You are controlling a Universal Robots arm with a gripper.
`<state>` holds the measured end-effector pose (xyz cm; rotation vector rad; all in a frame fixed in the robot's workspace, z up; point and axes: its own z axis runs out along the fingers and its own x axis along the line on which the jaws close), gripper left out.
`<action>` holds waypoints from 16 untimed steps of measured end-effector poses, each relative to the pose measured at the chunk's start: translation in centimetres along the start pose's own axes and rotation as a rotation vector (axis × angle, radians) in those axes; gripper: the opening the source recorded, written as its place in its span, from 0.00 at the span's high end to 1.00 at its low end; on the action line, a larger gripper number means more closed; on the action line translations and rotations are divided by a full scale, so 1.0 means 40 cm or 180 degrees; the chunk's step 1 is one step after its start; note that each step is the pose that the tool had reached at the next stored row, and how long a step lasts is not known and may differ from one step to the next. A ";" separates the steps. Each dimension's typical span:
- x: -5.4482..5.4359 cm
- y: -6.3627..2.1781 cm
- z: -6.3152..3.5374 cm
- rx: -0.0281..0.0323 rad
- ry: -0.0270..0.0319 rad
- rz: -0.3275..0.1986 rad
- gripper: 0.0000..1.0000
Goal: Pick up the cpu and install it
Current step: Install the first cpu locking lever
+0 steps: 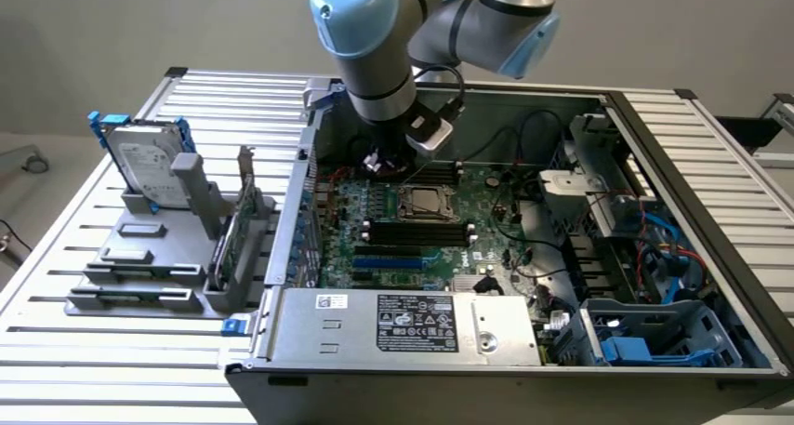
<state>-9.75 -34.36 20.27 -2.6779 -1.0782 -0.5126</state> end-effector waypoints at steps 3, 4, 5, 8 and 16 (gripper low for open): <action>-0.002 -0.002 0.000 0.0004 -0.0016 0.0008 0.89; -0.002 -0.002 0.000 0.0008 -0.0024 0.0010 0.89; -0.002 -0.003 0.000 0.0012 -0.0033 0.0013 0.89; -0.003 -0.003 -0.001 0.0015 -0.0076 0.0019 0.89; -0.003 -0.003 -0.001 -0.0018 -0.0163 0.0014 0.89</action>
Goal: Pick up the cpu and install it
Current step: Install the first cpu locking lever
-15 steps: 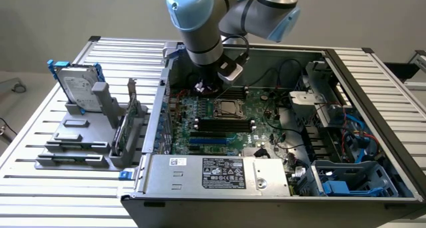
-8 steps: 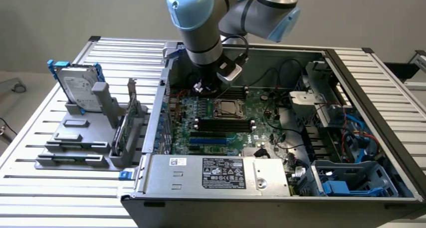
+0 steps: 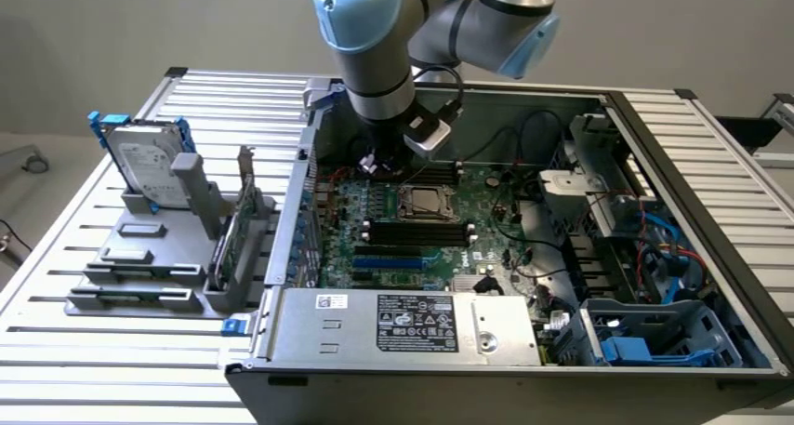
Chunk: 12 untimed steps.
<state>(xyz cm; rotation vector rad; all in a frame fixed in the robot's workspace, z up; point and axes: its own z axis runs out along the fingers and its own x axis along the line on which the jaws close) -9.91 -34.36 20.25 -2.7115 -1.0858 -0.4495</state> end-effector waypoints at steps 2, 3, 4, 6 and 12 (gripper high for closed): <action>0.000 0.000 0.000 -0.0003 -0.0004 -0.0001 0.89; 0.000 0.000 0.001 -0.0004 -0.0005 -0.0001 0.89; 0.000 0.000 0.002 -0.0004 -0.0005 -0.0001 0.89; -0.001 -0.001 0.005 -0.0004 -0.0005 -0.0001 0.89; -0.003 -0.002 0.016 -0.0004 -0.0006 -0.0001 0.89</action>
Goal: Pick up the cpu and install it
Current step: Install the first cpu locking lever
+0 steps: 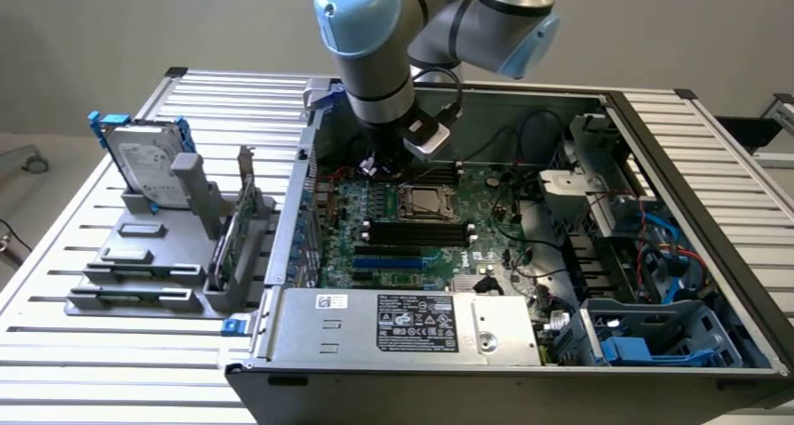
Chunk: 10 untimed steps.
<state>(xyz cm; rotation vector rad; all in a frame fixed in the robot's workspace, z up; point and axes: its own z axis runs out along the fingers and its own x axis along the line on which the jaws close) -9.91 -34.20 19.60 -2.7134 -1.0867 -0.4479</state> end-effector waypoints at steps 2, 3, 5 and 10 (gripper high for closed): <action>0.000 -0.001 0.003 0.0000 0.0000 0.0000 0.89; 0.001 -0.002 0.004 0.0000 0.0001 0.0000 0.89; 0.002 -0.002 0.005 0.0001 0.0002 0.0000 0.89; 0.002 -0.003 0.006 -0.0005 -0.0004 -0.0001 0.89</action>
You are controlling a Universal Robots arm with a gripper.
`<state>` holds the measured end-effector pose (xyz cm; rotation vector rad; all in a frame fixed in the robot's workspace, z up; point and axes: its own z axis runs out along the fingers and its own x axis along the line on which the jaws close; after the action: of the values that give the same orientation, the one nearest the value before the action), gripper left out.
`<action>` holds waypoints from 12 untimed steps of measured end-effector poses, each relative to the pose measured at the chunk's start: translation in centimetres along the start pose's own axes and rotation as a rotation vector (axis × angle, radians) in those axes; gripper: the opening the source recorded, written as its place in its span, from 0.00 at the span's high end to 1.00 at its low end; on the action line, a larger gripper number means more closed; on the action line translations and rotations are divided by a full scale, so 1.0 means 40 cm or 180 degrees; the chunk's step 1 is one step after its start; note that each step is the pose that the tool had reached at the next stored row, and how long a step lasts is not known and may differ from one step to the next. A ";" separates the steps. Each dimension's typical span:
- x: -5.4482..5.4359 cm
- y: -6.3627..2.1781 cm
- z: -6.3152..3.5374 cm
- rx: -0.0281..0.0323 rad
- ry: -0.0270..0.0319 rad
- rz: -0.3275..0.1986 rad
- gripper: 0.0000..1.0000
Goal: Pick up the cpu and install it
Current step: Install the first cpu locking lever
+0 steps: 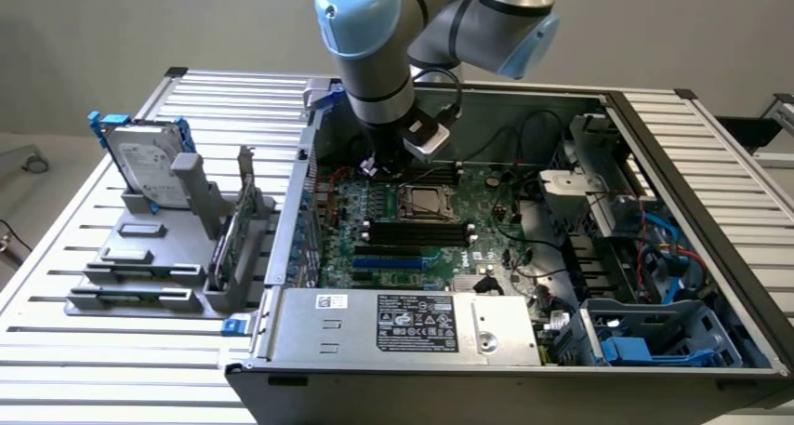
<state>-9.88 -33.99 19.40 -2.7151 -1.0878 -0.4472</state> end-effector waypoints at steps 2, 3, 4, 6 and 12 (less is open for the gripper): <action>0.000 -0.001 0.000 0.0000 -0.0001 0.0001 0.89; -0.001 -0.001 0.000 0.0000 -0.0002 0.0002 0.89; -0.001 -0.001 0.000 0.0001 -0.0003 0.0004 0.89; -0.001 -0.001 -0.001 0.0001 -0.0004 0.0009 0.89; -0.001 -0.002 -0.002 -0.0006 -0.0011 0.0032 0.89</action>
<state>-9.99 -33.98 19.48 -2.7226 -1.0745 -0.4425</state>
